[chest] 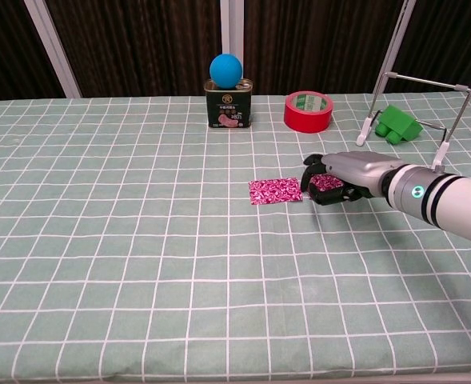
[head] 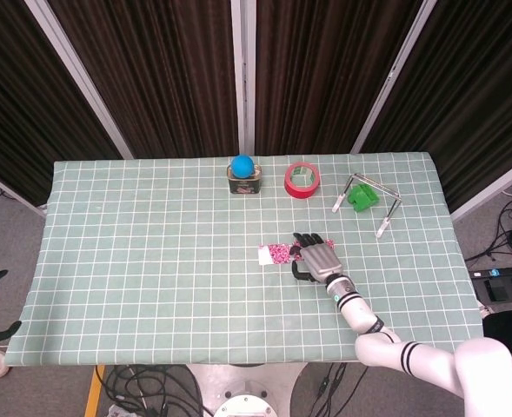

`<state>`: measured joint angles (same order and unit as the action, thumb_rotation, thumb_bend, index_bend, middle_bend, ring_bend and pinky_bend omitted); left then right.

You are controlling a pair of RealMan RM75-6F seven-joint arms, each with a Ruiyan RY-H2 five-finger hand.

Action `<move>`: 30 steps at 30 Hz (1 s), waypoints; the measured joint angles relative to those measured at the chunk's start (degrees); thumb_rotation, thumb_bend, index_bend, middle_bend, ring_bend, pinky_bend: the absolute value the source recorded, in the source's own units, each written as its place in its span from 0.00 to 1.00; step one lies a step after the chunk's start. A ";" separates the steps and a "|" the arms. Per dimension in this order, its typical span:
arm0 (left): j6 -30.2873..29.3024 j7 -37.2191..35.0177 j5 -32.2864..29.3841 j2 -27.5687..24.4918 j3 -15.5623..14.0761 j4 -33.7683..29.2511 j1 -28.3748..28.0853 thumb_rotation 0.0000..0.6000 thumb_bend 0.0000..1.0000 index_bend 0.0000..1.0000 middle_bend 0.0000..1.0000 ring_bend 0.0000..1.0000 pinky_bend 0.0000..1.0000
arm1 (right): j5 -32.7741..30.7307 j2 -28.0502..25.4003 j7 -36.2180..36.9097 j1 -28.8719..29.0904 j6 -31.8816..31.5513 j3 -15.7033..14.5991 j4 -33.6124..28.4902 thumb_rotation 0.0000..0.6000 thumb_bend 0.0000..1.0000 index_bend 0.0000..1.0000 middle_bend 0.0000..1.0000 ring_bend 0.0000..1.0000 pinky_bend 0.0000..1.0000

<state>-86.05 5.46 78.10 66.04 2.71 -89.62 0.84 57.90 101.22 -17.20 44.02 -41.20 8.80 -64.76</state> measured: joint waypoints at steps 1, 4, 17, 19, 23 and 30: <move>-0.07 -0.07 0.08 0.03 -0.01 0.08 0.03 1.00 0.08 0.23 0.16 0.11 0.15 | 0.13 -0.19 0.08 -0.10 -0.29 -0.01 -0.27 0.27 0.60 0.27 0.00 0.00 0.00; -0.13 -0.26 0.32 0.11 -0.06 0.29 0.08 1.00 0.08 0.23 0.16 0.11 0.15 | 0.46 -1.43 0.41 -0.71 -1.39 -0.03 -1.29 0.26 0.60 0.27 0.00 0.00 0.00; -0.16 0.34 0.53 0.02 0.06 -0.32 -0.03 1.00 0.08 0.23 0.16 0.11 0.15 | -2.03 -3.38 1.24 -1.84 -0.51 0.07 1.47 0.27 0.60 0.28 0.00 0.00 0.00; -0.29 0.43 0.46 -0.08 0.02 -0.45 0.12 1.00 0.08 0.23 0.16 0.11 0.15 | -2.04 -2.89 1.27 -1.65 -0.01 -0.04 2.20 0.27 0.60 0.28 0.00 0.00 0.00; -0.36 0.56 0.37 -0.18 -0.03 -0.64 0.26 1.00 0.08 0.23 0.16 0.11 0.15 | -1.41 -2.71 1.25 -1.64 0.21 -0.62 2.27 0.27 0.60 0.28 0.00 0.00 0.00; -0.13 0.74 0.70 -0.02 0.18 -0.71 -0.16 1.00 0.08 0.23 0.16 0.11 0.15 | 0.51 -5.11 0.80 -2.95 -1.30 -2.33 -2.15 0.26 0.60 0.28 0.00 0.00 0.00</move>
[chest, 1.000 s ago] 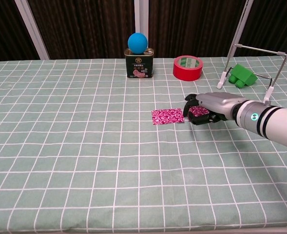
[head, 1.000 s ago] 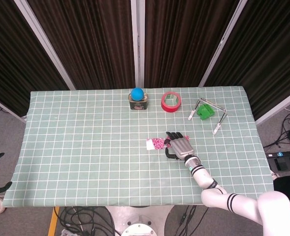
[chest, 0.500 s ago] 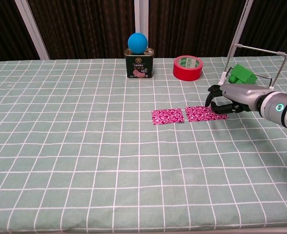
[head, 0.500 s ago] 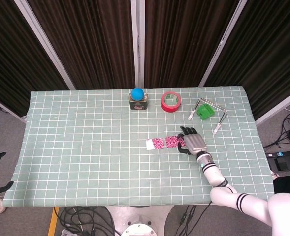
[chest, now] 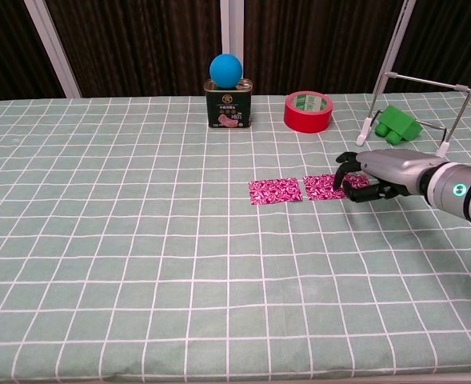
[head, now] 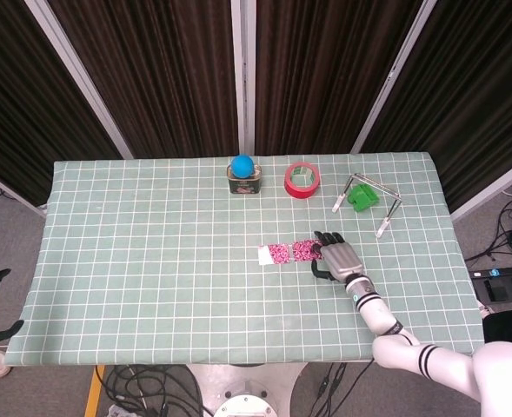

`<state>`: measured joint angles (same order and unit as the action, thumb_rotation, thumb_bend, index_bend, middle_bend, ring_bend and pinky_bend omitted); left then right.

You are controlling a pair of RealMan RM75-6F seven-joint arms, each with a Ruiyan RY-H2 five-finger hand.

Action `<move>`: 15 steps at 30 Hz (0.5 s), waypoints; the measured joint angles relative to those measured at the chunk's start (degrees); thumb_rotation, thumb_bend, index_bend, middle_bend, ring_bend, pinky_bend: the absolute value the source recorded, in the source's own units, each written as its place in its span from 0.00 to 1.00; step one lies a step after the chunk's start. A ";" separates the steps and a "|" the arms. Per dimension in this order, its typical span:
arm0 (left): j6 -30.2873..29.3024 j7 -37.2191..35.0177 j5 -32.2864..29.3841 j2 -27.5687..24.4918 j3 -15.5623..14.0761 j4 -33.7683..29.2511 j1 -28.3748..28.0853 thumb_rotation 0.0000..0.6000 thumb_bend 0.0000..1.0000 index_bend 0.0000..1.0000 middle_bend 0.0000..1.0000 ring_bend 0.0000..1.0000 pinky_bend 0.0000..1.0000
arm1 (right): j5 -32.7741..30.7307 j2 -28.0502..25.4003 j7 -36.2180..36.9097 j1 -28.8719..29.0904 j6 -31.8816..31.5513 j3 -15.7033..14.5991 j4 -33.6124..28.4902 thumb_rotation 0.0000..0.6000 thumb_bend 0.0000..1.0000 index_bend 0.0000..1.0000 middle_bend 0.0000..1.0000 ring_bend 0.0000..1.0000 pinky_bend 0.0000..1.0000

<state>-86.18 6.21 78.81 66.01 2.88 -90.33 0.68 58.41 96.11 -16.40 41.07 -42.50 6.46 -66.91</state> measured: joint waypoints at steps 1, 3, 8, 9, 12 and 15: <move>0.06 0.02 -0.01 0.01 0.02 -0.01 -0.04 1.00 0.08 0.23 0.16 0.11 0.15 | 0.23 -0.48 -0.13 -0.24 -0.22 -0.31 -0.82 0.26 0.60 0.28 0.00 0.00 0.00; 0.11 0.02 -0.05 0.02 0.04 0.01 -0.07 1.00 0.08 0.23 0.16 0.11 0.15 | 0.78 -1.71 -0.44 -0.86 -0.80 -1.07 -2.91 0.27 0.60 0.28 0.00 0.00 0.00; 0.38 0.03 0.10 0.14 0.07 0.07 -0.30 1.00 0.08 0.23 0.16 0.11 0.15 | 2.20 -4.33 -0.45 -2.06 -3.18 -1.58 -6.42 0.27 0.60 0.28 0.00 0.00 0.00; 0.36 0.03 0.18 0.16 0.07 0.07 -0.33 1.00 0.08 0.23 0.16 0.11 0.15 | 2.13 -4.32 -0.39 -2.01 -3.29 -1.28 -6.30 0.27 0.60 0.28 0.00 0.00 0.00; 0.22 -0.01 0.15 0.19 0.07 0.15 -0.25 1.00 0.08 0.23 0.16 0.11 0.15 | 1.42 -3.60 -0.24 -1.38 -2.76 -0.28 -4.63 0.27 0.60 0.28 0.00 0.00 0.00; 0.23 0.00 -0.18 0.15 -0.01 0.16 -0.05 1.00 0.08 0.23 0.16 0.11 0.15 | 0.43 -2.01 -0.11 -0.32 -1.51 0.66 -1.62 0.27 0.60 0.28 0.00 0.00 0.00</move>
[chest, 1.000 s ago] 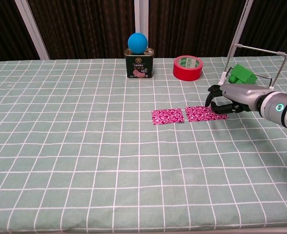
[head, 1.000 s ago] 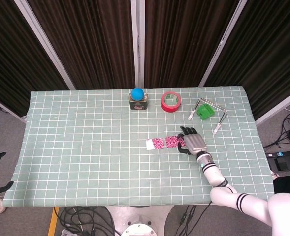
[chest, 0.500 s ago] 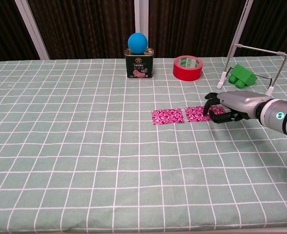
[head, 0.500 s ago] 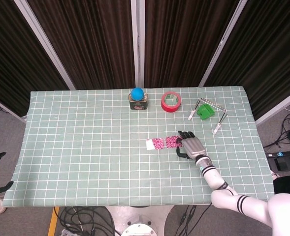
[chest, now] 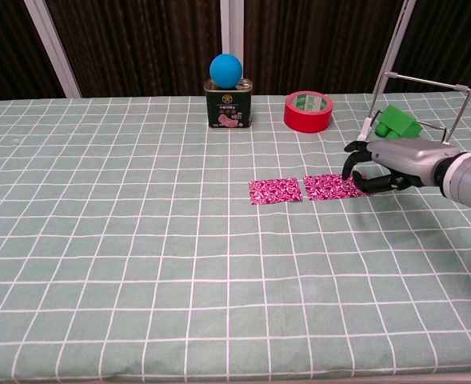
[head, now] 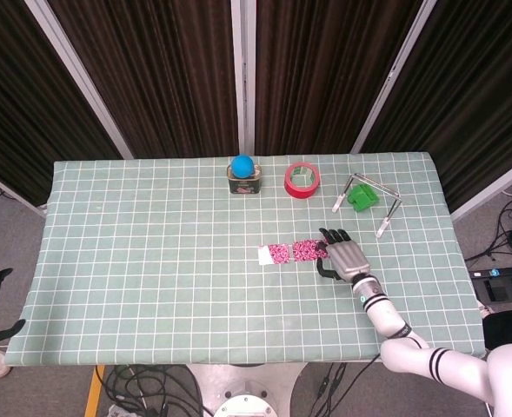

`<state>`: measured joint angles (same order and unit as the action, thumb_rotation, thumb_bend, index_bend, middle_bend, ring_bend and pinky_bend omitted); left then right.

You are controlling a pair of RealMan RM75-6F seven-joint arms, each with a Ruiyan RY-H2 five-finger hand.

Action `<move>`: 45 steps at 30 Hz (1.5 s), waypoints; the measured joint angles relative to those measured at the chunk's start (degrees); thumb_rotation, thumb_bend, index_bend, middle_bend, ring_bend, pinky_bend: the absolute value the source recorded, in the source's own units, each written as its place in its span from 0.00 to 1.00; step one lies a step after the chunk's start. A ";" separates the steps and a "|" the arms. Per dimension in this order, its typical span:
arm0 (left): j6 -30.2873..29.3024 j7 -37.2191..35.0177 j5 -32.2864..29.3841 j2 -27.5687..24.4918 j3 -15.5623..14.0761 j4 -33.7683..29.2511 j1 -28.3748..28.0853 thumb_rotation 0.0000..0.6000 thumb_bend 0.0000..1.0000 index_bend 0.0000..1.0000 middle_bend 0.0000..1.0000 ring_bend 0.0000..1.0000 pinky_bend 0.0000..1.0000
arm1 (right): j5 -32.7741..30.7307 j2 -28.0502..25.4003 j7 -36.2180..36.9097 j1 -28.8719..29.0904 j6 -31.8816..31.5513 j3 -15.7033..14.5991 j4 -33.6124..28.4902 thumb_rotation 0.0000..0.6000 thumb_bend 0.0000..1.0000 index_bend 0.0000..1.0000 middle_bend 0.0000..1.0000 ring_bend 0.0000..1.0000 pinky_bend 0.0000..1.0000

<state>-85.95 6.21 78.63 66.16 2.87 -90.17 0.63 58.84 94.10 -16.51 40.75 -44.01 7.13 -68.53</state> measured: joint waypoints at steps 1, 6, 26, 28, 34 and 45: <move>0.05 0.02 -0.10 -0.01 -0.04 -0.03 0.06 1.00 0.08 0.23 0.16 0.11 0.15 | -0.27 0.61 0.04 0.35 0.45 0.24 1.04 0.27 0.60 0.28 0.00 0.00 0.00; 0.21 0.13 -0.26 -0.01 -0.03 -0.08 0.03 1.00 0.08 0.23 0.16 0.11 0.15 | -1.35 4.13 0.45 2.12 2.91 1.16 6.44 0.27 0.60 0.28 0.00 0.00 0.00; 0.23 -0.02 0.14 0.15 0.01 0.19 -0.18 1.00 0.08 0.23 0.16 0.11 0.15 | 1.99 1.17 -0.23 0.00 1.40 -2.26 0.11 0.28 0.60 0.29 0.00 0.00 0.00; 0.24 -0.05 0.15 0.20 0.00 0.22 -0.19 1.00 0.08 0.23 0.16 0.11 0.15 | 2.48 0.54 -0.38 -0.33 1.10 -2.74 -1.18 0.28 0.60 0.29 0.00 0.00 0.00; 0.13 -0.11 0.08 0.25 0.02 0.27 -0.10 1.00 0.08 0.23 0.16 0.11 0.15 | 4.03 -2.08 -0.88 -1.36 -0.16 -4.04 -5.70 0.27 0.60 0.29 0.00 0.00 0.00; -0.18 -0.22 0.09 0.16 -0.08 0.25 0.19 1.00 0.08 0.23 0.16 0.11 0.15 | 4.07 -2.69 1.05 -1.11 -1.98 -1.18 -4.59 0.46 0.28 0.30 0.00 0.00 0.00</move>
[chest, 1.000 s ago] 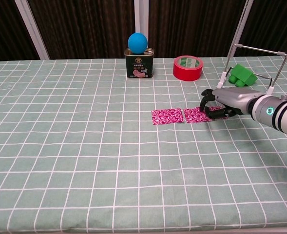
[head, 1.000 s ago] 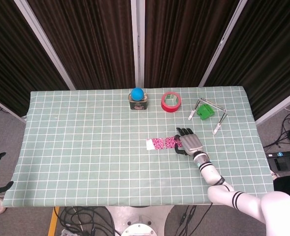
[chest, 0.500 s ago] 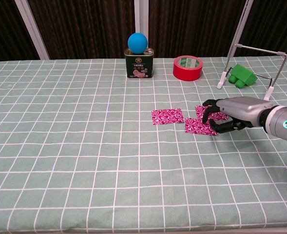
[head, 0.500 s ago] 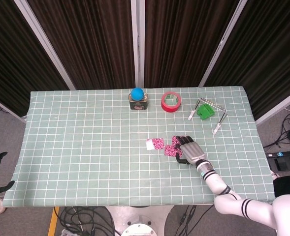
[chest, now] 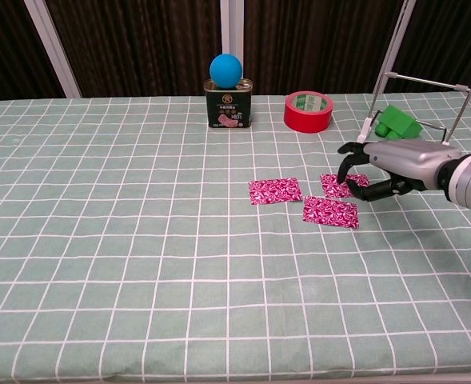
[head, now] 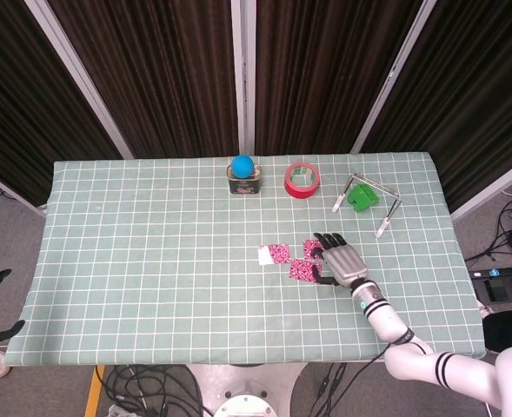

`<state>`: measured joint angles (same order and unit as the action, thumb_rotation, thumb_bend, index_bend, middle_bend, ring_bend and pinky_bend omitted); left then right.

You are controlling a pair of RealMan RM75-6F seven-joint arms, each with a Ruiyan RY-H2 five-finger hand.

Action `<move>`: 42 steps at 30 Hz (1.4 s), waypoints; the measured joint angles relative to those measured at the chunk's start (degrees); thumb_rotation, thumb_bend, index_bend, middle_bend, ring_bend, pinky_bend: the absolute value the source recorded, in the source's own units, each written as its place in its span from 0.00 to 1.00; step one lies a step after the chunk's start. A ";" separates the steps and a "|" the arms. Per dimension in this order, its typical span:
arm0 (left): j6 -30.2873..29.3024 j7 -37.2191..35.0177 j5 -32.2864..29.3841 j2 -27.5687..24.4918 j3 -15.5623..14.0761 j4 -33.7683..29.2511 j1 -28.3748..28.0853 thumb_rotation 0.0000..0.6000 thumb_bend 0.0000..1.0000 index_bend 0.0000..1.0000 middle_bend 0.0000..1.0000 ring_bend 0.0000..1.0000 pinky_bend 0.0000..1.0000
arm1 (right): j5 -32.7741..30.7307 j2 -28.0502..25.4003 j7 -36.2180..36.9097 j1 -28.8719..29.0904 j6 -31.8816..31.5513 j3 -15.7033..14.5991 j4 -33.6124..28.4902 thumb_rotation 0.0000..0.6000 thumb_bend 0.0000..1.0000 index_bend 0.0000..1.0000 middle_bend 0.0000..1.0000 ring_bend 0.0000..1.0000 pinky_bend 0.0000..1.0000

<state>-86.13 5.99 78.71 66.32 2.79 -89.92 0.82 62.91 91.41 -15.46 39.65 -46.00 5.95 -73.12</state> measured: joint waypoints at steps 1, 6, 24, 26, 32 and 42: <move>0.04 0.01 -0.05 0.00 -0.02 -0.04 0.02 1.00 0.08 0.23 0.16 0.11 0.15 | -0.18 0.25 0.03 0.15 0.01 0.26 0.80 0.53 0.22 0.30 0.00 0.00 0.00; 0.14 0.21 0.00 0.08 -0.05 -0.15 -0.05 1.00 0.08 0.23 0.16 0.11 0.15 | -0.93 2.29 -0.42 1.42 0.47 1.42 6.15 0.77 0.15 0.33 0.02 0.00 0.00; 0.96 0.75 -0.64 0.02 0.00 -0.30 -0.30 1.00 0.08 0.23 0.16 0.11 0.15 | 0.01 9.87 2.27 4.11 4.34 2.73 20.43 0.85 0.13 0.36 0.03 0.00 0.00; 0.95 0.64 -0.57 0.08 -0.01 -0.22 -0.32 1.00 0.08 0.23 0.16 0.11 0.15 | 0.02 10.15 2.33 4.13 4.47 2.85 20.95 0.86 0.13 0.36 0.03 0.00 0.00; 0.88 0.46 -0.52 0.12 -0.04 -0.07 -0.27 1.00 0.08 0.23 0.16 0.11 0.15 | -0.14 11.08 2.20 4.39 5.22 3.21 22.66 0.86 0.12 0.35 0.03 0.00 0.00; 0.83 0.40 -0.51 0.05 -0.02 -0.10 -0.24 1.00 0.08 0.23 0.16 0.11 0.15 | 0.03 12.15 2.25 4.70 6.13 3.59 24.33 0.85 0.13 0.35 0.03 0.00 0.00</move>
<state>-85.30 6.40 78.21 66.37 2.77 -90.02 0.58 62.95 103.56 -13.21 44.34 -39.87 9.54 -48.80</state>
